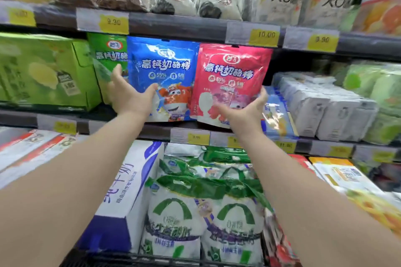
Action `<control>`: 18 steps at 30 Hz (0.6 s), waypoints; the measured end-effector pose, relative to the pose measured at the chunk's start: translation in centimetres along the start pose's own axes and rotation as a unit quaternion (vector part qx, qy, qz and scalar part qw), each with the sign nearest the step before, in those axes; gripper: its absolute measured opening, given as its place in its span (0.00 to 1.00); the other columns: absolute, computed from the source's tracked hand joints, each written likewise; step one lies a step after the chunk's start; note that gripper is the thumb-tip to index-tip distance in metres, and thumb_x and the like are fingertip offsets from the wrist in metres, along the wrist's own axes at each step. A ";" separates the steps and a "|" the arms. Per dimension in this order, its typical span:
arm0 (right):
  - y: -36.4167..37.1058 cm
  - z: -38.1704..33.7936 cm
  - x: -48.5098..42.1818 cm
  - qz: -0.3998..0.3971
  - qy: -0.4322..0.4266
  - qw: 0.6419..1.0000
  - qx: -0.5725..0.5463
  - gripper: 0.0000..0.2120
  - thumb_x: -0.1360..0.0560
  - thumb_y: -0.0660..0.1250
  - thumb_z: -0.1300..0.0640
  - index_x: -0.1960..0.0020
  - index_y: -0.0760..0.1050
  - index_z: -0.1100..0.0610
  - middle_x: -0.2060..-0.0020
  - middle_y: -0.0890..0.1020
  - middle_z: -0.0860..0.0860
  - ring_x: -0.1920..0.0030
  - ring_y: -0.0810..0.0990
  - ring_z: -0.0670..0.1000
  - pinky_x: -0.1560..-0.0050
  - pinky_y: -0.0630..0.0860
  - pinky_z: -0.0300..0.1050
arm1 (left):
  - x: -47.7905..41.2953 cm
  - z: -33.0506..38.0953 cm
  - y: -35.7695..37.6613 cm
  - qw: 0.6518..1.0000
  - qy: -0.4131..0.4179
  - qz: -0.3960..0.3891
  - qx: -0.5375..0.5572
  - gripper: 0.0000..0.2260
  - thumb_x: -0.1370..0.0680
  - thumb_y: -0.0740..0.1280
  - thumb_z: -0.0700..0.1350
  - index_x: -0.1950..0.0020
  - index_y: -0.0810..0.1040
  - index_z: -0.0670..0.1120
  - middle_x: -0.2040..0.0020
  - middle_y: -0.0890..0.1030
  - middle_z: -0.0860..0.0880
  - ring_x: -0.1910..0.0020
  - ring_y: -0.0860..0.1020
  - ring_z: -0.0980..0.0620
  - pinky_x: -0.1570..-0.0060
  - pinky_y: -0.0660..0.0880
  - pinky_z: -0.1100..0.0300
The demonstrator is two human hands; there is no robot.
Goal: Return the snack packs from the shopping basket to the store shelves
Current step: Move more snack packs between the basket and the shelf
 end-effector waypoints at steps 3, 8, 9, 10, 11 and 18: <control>0.4 0.7 0.8 -0.008 -0.027 0.992 0.121 0.63 0.44 0.83 0.53 0.24 0.42 0.56 0.32 0.62 0.58 0.33 0.62 0.54 0.33 0.58 0.43 | 2.8 0.6 1.0 0.996 0.042 -0.026 -0.080 0.54 0.42 0.78 0.61 0.24 0.51 0.54 0.30 0.60 0.40 0.32 0.64 0.45 0.37 0.64 0.51; 0.7 0.2 -0.3 -0.003 0.018 0.974 0.226 0.63 0.38 0.80 0.53 0.24 0.34 0.58 0.31 0.59 0.62 0.31 0.61 0.60 0.30 0.58 0.52 | 1.8 -0.5 0.7 0.967 0.013 -0.131 -0.217 0.53 0.40 0.77 0.63 0.24 0.47 0.61 0.24 0.52 0.46 0.29 0.59 0.41 0.34 0.62 0.43; 0.9 0.1 -0.2 0.001 0.016 0.968 0.249 0.62 0.36 0.79 0.53 0.25 0.33 0.59 0.30 0.57 0.63 0.30 0.59 0.61 0.29 0.56 0.52 | 1.3 -0.7 0.4 0.961 0.015 -0.138 -0.238 0.52 0.39 0.76 0.63 0.24 0.48 0.61 0.24 0.52 0.47 0.28 0.58 0.41 0.34 0.61 0.42; 1.1 0.0 0.2 0.010 0.004 0.961 0.276 0.60 0.34 0.77 0.53 0.25 0.33 0.59 0.28 0.54 0.64 0.29 0.56 0.63 0.28 0.54 0.53 | 0.9 -0.9 0.2 0.956 0.019 -0.139 -0.258 0.51 0.38 0.76 0.63 0.24 0.48 0.61 0.23 0.51 0.47 0.28 0.57 0.41 0.34 0.60 0.41; 1.4 -0.2 0.7 0.019 -0.020 0.951 0.307 0.58 0.32 0.75 0.53 0.25 0.32 0.58 0.27 0.50 0.64 0.27 0.53 0.64 0.27 0.52 0.54 | 0.7 -0.9 0.0 0.953 0.025 -0.134 -0.272 0.50 0.38 0.76 0.63 0.24 0.49 0.61 0.23 0.50 0.47 0.28 0.57 0.40 0.34 0.60 0.41; 4.3 -1.0 1.0 -0.053 -0.137 0.866 0.478 0.44 0.27 0.67 0.54 0.26 0.37 0.36 0.26 0.32 0.56 0.27 0.36 0.66 0.32 0.58 0.68 | 3.1 -0.3 2.0 0.944 0.153 -0.113 -0.269 0.41 0.32 0.73 0.58 0.26 0.53 0.64 0.22 0.47 0.45 0.28 0.54 0.35 0.31 0.58 0.44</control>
Point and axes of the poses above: each hand's wrist, its own x-axis away from the middle knuckle, its own y-axis out of the palm, z = x × y, the point moved 3 cm from there along -x, towards the middle knuckle
